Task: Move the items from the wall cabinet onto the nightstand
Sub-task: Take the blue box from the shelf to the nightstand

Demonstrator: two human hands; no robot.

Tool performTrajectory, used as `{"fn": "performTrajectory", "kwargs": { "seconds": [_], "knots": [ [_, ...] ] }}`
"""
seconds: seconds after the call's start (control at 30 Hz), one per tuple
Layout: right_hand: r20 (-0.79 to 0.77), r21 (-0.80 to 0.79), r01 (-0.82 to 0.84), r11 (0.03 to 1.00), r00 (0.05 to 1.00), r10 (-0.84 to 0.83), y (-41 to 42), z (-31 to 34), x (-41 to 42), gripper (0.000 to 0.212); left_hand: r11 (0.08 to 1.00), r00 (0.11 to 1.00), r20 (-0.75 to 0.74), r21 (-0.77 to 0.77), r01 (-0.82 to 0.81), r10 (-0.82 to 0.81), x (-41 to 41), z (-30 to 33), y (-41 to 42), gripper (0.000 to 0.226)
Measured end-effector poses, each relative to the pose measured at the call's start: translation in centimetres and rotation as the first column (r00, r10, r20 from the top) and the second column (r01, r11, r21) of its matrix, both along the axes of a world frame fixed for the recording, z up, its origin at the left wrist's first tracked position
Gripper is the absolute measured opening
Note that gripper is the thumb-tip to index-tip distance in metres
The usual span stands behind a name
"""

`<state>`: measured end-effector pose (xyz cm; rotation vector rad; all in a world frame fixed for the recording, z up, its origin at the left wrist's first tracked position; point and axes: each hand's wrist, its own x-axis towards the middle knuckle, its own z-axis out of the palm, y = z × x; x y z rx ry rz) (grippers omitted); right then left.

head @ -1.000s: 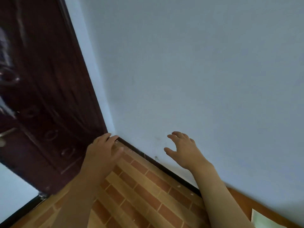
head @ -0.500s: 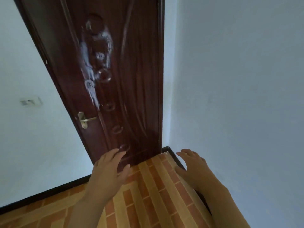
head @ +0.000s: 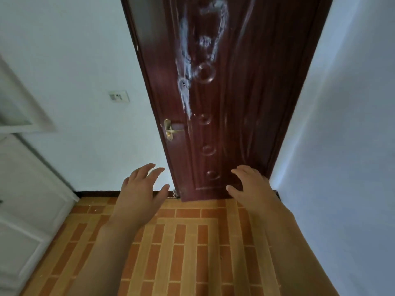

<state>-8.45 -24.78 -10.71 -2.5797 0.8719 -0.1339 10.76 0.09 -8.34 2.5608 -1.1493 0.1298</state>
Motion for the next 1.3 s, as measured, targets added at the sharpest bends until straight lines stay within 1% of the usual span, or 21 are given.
{"fn": "performTrajectory", "kwargs": {
  "seconds": [0.23,0.33,0.43,0.5,0.6,0.77,0.9,1.03,1.3],
  "knots": [
    [0.022,-0.058,-0.199,0.978,0.979,0.2,1.1,0.5,11.0,0.064,0.982,0.982,-0.009,-0.028,-0.189,0.188,6.0,0.1,4.7,0.068],
    [0.028,-0.083,-0.266,0.96,0.963,0.269,2.9,1.5,16.3,0.063,0.967,0.967,0.009,-0.038,-0.253,0.254,9.3,-0.1,7.2,0.067],
    [0.031,-0.107,-0.326,0.939,0.943,0.331,5.8,2.7,21.7,0.063,0.947,0.948,0.012,-0.065,-0.316,0.317,13.1,0.1,10.5,0.061],
    [0.04,-0.124,-0.359,0.925,0.93,0.366,8.2,3.4,25.2,0.062,0.926,0.931,-0.011,-0.098,-0.364,0.364,16.0,0.3,13.2,0.055],
    [0.042,-0.131,-0.402,0.906,0.911,0.41,11.8,4.7,30.6,0.061,0.885,0.899,-0.037,-0.16,-0.437,0.437,20.3,1.0,18.0,0.058],
    [0.06,-0.166,-0.471,0.866,0.872,0.485,17.7,6.6,39.9,0.061,0.847,0.861,-0.002,-0.177,-0.502,0.509,27.5,2.7,24.7,0.054],
    [0.07,-0.173,-0.522,0.835,0.839,0.539,22.8,7.9,46.7,0.061,0.835,0.847,0.022,-0.185,-0.518,0.531,32.4,3.8,29.7,0.058],
    [0.088,-0.195,-0.558,0.807,0.809,0.581,26.9,8.7,51.5,0.061,0.804,0.81,0.049,-0.169,-0.57,0.585,35.4,4.2,33.9,0.055],
    [0.079,-0.228,-0.67,0.706,0.71,0.7,34.1,9.9,61.4,0.062,0.723,0.727,0.037,-0.155,-0.673,0.685,40.0,4.4,41.0,0.057]
  ]
}}
